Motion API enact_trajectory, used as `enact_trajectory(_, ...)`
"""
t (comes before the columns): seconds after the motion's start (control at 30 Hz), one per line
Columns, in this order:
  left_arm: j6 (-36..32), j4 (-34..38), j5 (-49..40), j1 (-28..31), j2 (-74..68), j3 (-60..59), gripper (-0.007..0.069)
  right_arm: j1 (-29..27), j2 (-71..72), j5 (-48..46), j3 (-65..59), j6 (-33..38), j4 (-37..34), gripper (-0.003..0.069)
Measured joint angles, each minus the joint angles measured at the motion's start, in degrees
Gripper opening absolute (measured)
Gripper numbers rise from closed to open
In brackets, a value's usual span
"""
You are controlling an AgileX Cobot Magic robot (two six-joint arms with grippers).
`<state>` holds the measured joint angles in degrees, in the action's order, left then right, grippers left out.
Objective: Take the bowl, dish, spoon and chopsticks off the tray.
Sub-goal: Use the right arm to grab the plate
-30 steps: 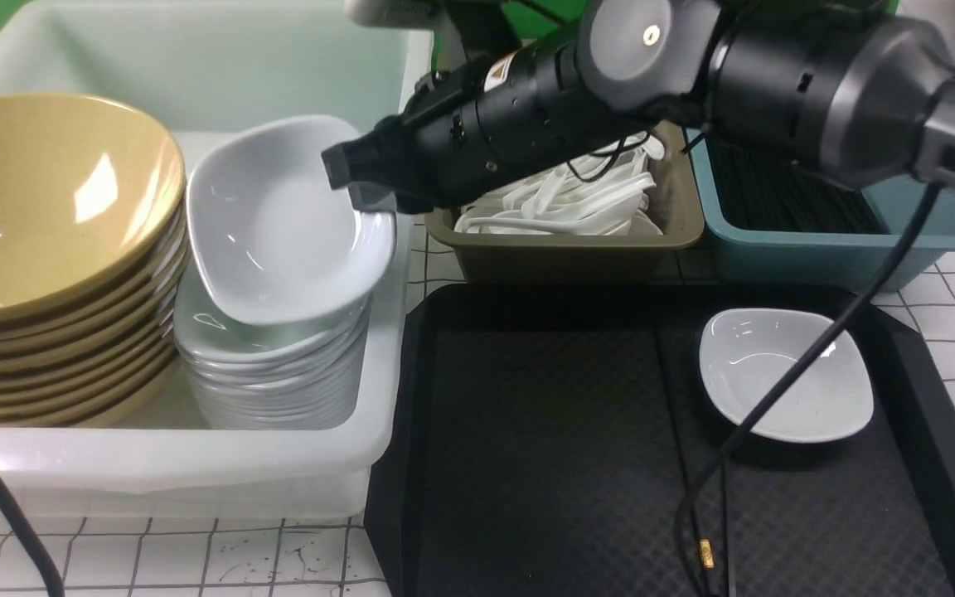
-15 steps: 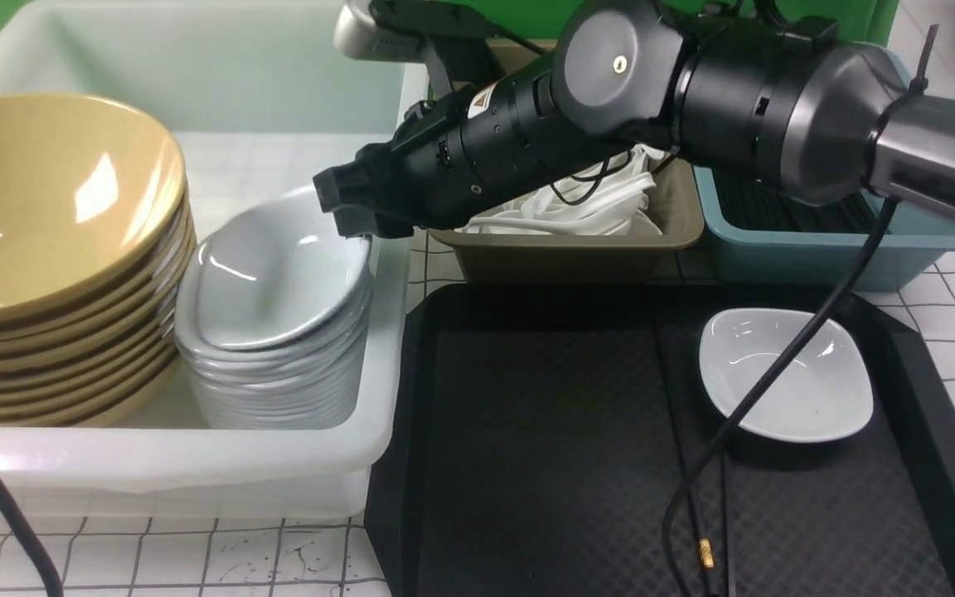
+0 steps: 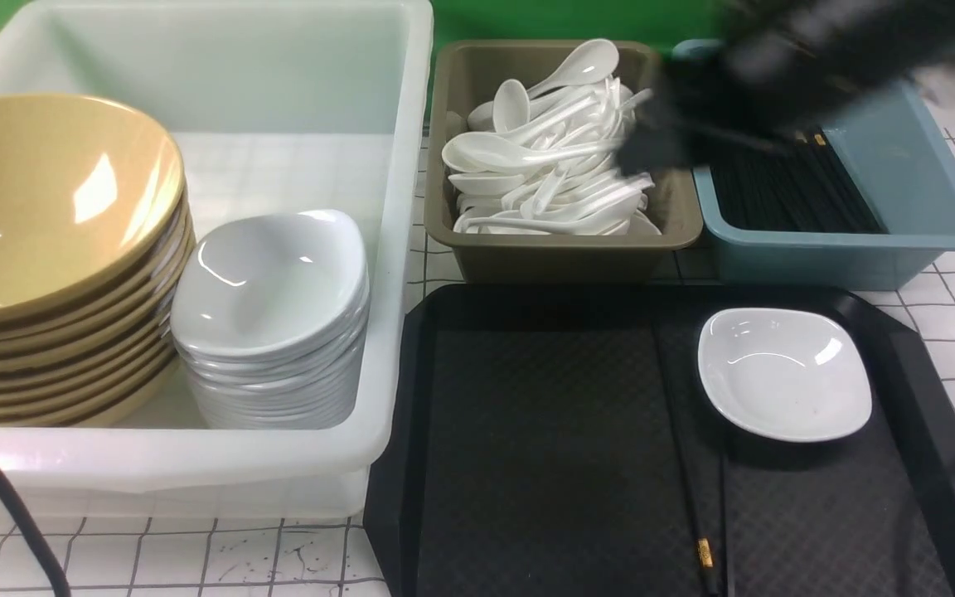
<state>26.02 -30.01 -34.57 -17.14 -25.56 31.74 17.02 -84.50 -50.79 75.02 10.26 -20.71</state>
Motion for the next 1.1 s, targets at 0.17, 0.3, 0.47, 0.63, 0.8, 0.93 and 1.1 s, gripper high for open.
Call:
enact_trajectory(0.17, 0.00, -0.05, 3.04, 0.00, 0.00, -2.73, 0.0139, -11.92, 8.98, 6.15, -21.91, -1.27, -0.04, 0.0446)
enact_trajectory(0.3, 0.06, -0.05, 7.09, 0.00, 0.00, -3.74, 0.0139, -20.70, 10.79, 9.28, -30.41, 1.56, -5.96, 0.0446)
enact_trajectory(0.47, 0.16, -0.05, 9.52, 0.00, 0.00, -4.18, 0.0139, -23.36, 5.41, 15.35, -30.97, 7.15, -13.24, 0.0446)
enact_trajectory(0.63, 0.16, 0.09, 10.49, 0.00, 0.00, -6.15, 0.0139, -23.53, -3.19, 21.17, -30.28, 11.67, -18.69, 0.0446)
enact_trajectory(0.8, 0.16, 0.15, 13.25, 0.00, 0.00, -7.11, 0.0139, -22.36, -11.03, 21.17, -28.92, 19.55, -26.77, 0.0429)
enact_trajectory(0.93, 0.16, 0.15, 14.04, 0.00, 0.00, -7.11, 0.0139, -21.28, -14.35, 21.75, -26.90, 22.06, -28.51, 0.0356)
enact_trajectory(1.1, 0.16, 0.15, 14.04, 0.00, 0.00, -7.11, 0.0139, -20.83, -14.99, 20.98, -25.01, 26.20, -29.92, 0.0120)
